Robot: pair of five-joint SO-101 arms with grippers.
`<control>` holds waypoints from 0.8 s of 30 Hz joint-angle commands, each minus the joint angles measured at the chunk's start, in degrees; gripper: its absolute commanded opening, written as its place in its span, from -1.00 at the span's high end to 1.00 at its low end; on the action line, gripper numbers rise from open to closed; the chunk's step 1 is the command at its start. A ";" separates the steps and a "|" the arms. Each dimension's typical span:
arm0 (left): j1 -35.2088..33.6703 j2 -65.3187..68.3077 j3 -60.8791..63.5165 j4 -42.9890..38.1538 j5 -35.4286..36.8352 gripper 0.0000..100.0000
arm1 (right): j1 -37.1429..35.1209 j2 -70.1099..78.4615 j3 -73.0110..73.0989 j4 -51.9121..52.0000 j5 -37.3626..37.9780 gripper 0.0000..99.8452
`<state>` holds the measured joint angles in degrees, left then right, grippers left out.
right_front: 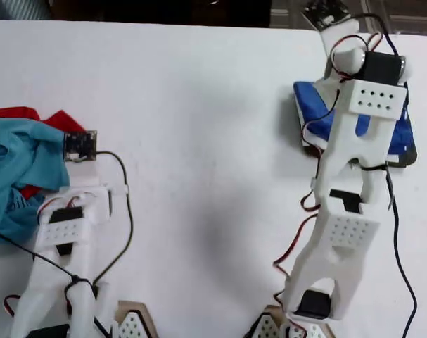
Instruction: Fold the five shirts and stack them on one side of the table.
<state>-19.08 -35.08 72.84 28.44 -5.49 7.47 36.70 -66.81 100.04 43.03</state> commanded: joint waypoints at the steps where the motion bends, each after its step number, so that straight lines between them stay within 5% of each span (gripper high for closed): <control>1: 0.44 0.00 -0.48 -0.97 0.09 0.95 | 1.01 5.23 0.09 1.01 -0.62 0.96; 24: 0.44 0.00 -0.57 -0.97 0.09 0.95 | 2.33 9.63 -2.99 1.10 -0.53 0.96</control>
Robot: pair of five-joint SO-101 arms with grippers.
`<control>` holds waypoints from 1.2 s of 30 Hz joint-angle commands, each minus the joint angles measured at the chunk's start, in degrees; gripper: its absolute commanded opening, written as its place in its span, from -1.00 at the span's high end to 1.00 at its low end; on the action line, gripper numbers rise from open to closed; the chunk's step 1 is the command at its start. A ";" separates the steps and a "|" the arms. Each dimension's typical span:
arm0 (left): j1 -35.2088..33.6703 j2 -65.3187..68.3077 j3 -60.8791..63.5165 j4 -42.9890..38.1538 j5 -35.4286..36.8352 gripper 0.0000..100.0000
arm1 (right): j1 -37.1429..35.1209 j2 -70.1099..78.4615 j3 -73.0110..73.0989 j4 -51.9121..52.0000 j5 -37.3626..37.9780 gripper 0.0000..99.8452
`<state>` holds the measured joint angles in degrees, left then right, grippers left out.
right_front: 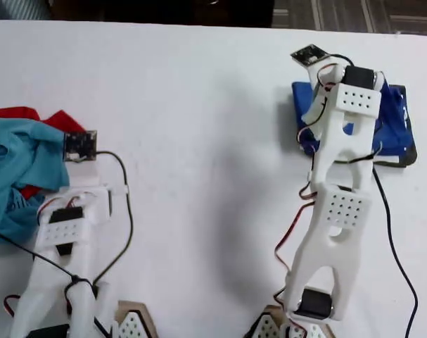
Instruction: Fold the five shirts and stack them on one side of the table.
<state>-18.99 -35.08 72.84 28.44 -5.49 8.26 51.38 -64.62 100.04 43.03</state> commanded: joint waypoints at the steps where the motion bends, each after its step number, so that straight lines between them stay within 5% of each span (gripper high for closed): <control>1: 0.35 0.00 -0.57 -0.97 0.09 0.95 | 2.07 -6.11 -7.30 1.10 -0.53 0.96; 8: 0.35 0.00 -0.40 -0.97 0.09 0.95 | 7.52 -6.20 -19.16 -3.03 -0.62 0.96; 14: 0.35 0.00 -0.31 -0.97 0.09 0.95 | 13.41 8.57 -19.87 -25.45 -0.62 0.96; 19: 0.35 0.00 -0.22 -0.88 0.09 0.95 | 13.23 17.45 -19.96 -34.51 -0.62 0.96; 30: 0.35 0.00 -0.22 -0.88 0.09 0.95 | 21.41 24.31 -19.96 -35.82 -0.62 0.96; 36: 0.35 0.00 -0.22 -0.88 0.09 0.95 | 18.95 22.90 -25.76 -31.69 -0.62 0.96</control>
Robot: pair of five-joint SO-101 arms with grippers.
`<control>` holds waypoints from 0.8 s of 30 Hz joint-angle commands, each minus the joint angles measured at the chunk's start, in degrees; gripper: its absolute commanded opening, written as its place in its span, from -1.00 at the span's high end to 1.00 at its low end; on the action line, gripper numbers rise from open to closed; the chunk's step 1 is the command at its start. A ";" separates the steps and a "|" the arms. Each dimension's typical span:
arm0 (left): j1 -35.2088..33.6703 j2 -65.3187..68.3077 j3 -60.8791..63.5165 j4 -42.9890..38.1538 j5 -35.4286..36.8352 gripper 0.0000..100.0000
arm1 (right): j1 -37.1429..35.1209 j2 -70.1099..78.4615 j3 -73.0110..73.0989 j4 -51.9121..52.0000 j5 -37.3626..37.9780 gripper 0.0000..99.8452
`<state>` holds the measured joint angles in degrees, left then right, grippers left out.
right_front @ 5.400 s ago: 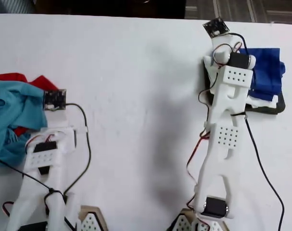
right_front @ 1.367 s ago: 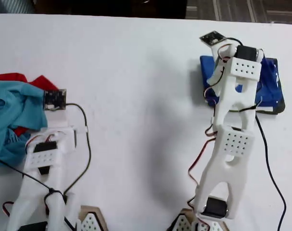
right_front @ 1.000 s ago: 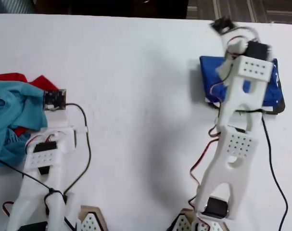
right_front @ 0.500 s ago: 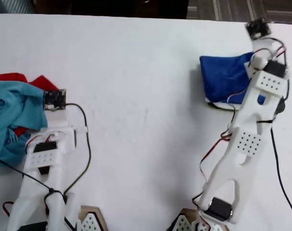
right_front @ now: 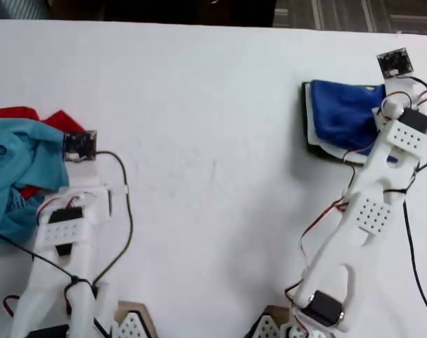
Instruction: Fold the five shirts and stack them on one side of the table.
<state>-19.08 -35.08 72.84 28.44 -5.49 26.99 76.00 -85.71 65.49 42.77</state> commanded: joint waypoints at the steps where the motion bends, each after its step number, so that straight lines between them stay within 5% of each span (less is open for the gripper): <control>1: 0.44 0.00 -0.22 -0.88 0.09 0.95 | -0.92 -2.24 -6.95 4.53 -0.35 0.96; 9: 0.44 0.00 -0.22 -0.88 0.09 0.95 | -3.47 -16.57 -9.49 14.37 -11.08 0.96; 17: 0.44 0.00 -0.22 -0.88 0.09 0.95 | -3.74 -26.42 -9.41 35.74 -11.52 0.96; 24: 0.44 0.00 -0.22 -0.88 0.09 0.95 | 3.47 -30.46 -8.70 36.18 -11.87 0.96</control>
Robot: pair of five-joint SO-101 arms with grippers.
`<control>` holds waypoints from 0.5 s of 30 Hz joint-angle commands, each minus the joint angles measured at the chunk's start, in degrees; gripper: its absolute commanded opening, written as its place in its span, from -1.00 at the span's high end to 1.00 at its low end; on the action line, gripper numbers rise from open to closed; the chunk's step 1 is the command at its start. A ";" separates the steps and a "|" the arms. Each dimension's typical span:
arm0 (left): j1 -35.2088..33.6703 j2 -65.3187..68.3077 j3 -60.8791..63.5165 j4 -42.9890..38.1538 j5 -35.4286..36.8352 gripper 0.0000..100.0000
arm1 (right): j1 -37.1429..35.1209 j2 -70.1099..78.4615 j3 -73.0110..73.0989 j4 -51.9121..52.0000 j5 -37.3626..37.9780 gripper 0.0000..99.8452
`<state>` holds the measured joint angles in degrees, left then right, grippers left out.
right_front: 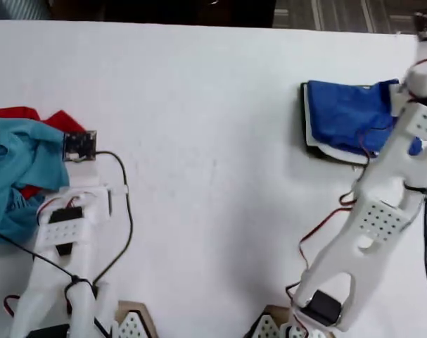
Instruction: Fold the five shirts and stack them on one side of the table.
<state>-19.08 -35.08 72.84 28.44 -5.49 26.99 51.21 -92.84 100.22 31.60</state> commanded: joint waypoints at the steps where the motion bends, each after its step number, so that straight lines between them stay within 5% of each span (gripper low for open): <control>1: 0.44 0.00 -0.22 -0.88 0.09 0.95 | 4.62 -6.46 -1.49 1.45 -0.70 0.96; 8: 0.44 0.00 -0.22 -0.88 0.09 0.95 | 10.15 -23.34 14.07 1.45 -0.70 0.96; 15: 0.44 0.00 -0.22 -0.88 0.09 0.95 | 6.99 -55.96 56.62 1.19 -0.88 0.96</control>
<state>-18.99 -35.08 72.84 28.44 -5.49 36.40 12.35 -54.95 100.22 31.25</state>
